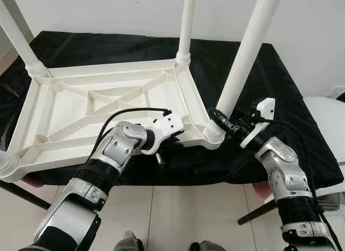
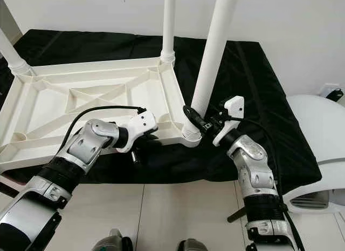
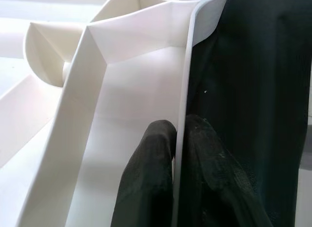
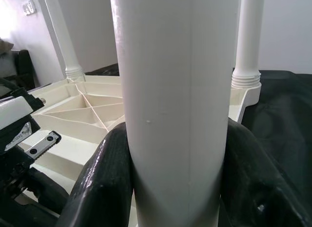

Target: Building children table

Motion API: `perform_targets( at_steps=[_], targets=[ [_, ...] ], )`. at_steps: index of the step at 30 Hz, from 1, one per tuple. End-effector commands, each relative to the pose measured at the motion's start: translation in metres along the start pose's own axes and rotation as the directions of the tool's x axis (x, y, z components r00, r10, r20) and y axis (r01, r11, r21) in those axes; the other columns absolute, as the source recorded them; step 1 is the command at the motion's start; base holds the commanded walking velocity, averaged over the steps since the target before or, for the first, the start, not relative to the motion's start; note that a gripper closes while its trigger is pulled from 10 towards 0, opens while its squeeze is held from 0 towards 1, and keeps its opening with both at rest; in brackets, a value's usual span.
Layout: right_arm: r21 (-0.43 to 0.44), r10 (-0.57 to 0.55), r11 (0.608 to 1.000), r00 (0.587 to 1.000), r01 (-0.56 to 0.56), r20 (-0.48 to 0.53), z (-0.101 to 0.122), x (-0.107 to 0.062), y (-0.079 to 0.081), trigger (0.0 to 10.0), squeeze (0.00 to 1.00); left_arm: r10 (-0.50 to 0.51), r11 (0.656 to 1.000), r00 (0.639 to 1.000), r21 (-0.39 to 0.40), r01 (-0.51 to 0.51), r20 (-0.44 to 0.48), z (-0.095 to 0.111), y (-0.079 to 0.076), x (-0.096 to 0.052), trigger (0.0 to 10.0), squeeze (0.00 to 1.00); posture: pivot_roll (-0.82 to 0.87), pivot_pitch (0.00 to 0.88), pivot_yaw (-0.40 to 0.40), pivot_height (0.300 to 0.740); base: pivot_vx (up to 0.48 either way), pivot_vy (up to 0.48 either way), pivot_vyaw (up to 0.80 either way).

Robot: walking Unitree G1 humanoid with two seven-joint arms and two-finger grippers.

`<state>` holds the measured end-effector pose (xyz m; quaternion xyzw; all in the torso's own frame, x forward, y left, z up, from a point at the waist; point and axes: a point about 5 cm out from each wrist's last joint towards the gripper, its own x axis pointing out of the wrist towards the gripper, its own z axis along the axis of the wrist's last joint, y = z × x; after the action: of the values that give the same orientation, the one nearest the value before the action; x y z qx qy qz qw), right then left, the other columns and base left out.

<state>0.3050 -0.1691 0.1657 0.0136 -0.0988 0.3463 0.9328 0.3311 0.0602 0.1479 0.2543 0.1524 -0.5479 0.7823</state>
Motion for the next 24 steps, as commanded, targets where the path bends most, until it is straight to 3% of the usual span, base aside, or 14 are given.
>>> perform_targets(
  at_steps=[1, 9, 24],
  targets=[
    [0.094, 0.037, 0.995, 0.992, -0.025, -0.124, -0.0343, -0.0087, 0.0156, 10.0, 0.00, 0.070, 0.995, 0.991, 0.065, -0.078, 0.110, 0.0305, 0.0104, -0.0110, 10.0, 0.00, 0.00, 0.061, 0.010, 0.740, 0.000, 0.000, 0.00],
    [0.091, -0.018, 0.995, 0.993, 0.028, -0.119, -0.0416, -0.0172, 0.0202, 10.0, 0.00, 0.070, 0.995, 0.991, 0.067, -0.078, 0.116, 0.0329, 0.0106, -0.0117, 10.0, 0.00, 0.00, 0.066, 0.015, 0.740, 0.000, 0.000, 0.00],
    [0.086, -0.078, 0.992, 0.990, 0.088, -0.119, -0.0423, -0.0081, 0.0209, 10.0, 0.00, 0.070, 0.994, 0.990, 0.074, -0.079, 0.121, 0.0361, 0.0114, -0.0120, 10.0, 0.00, 0.00, 0.069, 0.012, 0.740, 0.000, 0.000, 0.00]
  ],
)
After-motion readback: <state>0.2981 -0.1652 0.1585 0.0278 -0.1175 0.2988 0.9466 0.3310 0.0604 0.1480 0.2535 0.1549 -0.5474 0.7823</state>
